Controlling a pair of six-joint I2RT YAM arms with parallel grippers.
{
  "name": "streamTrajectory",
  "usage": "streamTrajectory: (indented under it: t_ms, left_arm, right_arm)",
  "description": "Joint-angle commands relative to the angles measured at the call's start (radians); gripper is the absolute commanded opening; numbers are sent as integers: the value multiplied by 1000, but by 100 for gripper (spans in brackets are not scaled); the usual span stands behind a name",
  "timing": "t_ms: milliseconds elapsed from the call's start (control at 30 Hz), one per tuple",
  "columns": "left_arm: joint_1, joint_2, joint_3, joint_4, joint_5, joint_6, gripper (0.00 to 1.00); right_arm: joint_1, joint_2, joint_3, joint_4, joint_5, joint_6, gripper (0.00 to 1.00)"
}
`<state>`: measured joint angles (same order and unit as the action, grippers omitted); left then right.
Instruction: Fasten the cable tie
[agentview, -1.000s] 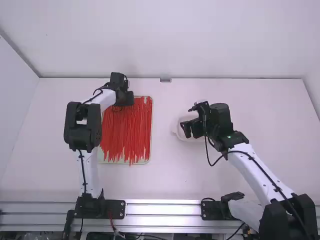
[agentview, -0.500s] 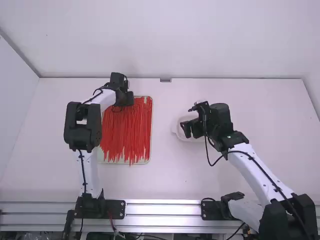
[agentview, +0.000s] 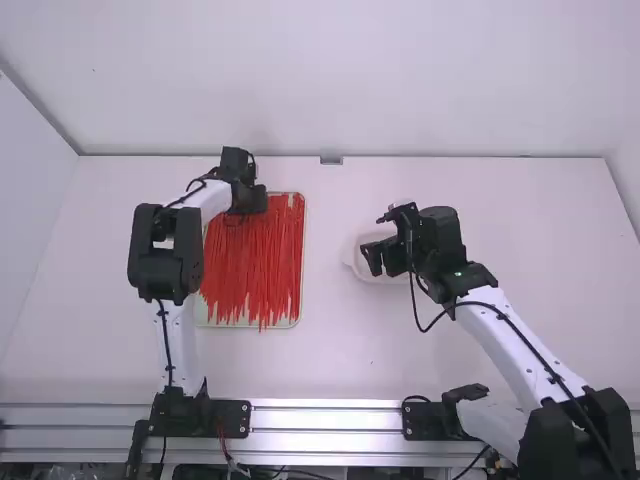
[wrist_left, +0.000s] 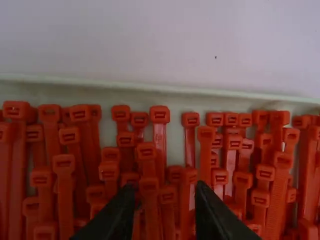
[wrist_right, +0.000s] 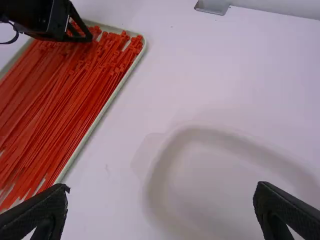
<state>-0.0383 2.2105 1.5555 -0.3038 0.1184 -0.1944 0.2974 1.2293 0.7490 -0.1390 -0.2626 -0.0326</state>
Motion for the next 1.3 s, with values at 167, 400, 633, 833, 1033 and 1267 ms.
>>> streamTrajectory:
  t_ms: [167,400,633,833,1033,1267]
  left_arm:
    - [-2,6,-8,0,-5,-19,25]
    - [-1,6,-8,2,-5,-19,14]
    - [-1,6,-8,5,-5,-19,9]
    - [-1,6,-8,7,-4,-20,6]
    - [-1,6,-8,14,-4,-20,6]
    - [-1,6,-8,7,-4,-26,34]
  right_arm:
    - [5,6,35,-4,-6,2,99]
    - [5,6,35,-4,-6,2,99]
    - [5,6,35,-4,-7,2,99]
    - [5,6,35,-5,-6,2,99]
    - [5,6,35,-5,-6,2,99]
    - [5,6,35,-5,-7,2,99]
